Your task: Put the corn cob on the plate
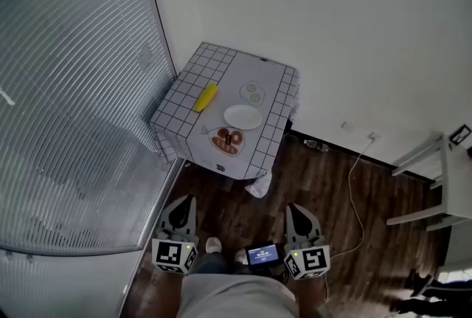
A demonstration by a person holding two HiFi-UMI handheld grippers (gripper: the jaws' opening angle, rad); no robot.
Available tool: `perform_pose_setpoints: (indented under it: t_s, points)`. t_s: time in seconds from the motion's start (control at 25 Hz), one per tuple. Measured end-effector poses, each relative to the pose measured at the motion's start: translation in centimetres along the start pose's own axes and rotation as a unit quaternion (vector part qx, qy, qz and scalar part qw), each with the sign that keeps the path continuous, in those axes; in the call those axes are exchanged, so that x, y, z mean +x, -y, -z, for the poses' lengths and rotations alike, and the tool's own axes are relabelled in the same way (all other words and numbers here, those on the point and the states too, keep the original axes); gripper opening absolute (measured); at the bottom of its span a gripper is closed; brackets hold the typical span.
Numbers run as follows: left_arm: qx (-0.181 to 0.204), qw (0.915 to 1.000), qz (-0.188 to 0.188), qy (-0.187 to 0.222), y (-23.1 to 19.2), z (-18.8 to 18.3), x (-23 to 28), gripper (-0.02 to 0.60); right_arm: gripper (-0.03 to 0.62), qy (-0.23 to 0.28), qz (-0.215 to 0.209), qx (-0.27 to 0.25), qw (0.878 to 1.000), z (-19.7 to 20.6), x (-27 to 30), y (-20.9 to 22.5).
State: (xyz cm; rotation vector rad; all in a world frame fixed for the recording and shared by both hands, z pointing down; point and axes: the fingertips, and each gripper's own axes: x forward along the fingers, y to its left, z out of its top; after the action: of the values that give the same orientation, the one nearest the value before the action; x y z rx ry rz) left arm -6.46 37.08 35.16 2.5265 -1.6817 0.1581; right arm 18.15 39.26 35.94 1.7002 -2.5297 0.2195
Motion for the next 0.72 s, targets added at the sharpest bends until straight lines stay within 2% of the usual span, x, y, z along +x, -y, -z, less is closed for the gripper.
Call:
perform_pose_setpoints:
  t_s: [0.16, 0.36, 0.72]
  points:
    - [0.003, 1.0000, -0.006, 0.006, 0.2, -0.7, -0.7, 0.006, 0.006, 0.023, -0.025, 0.027, 0.999, -1.1, -0.9, -1.1]
    - [0.007, 0.9999, 0.000, 0.013, 1.4, -1.0, -1.1, 0.006, 0.006, 0.021, -0.015, -0.015, 1.000, -0.9, -1.2, -1.2]
    - [0.009, 0.9999, 0.002, 0.010, 0.9, -1.0, 1.0, 0.006, 0.006, 0.030, -0.007, -0.007, 1.000, -1.4, 0.0, 0.2]
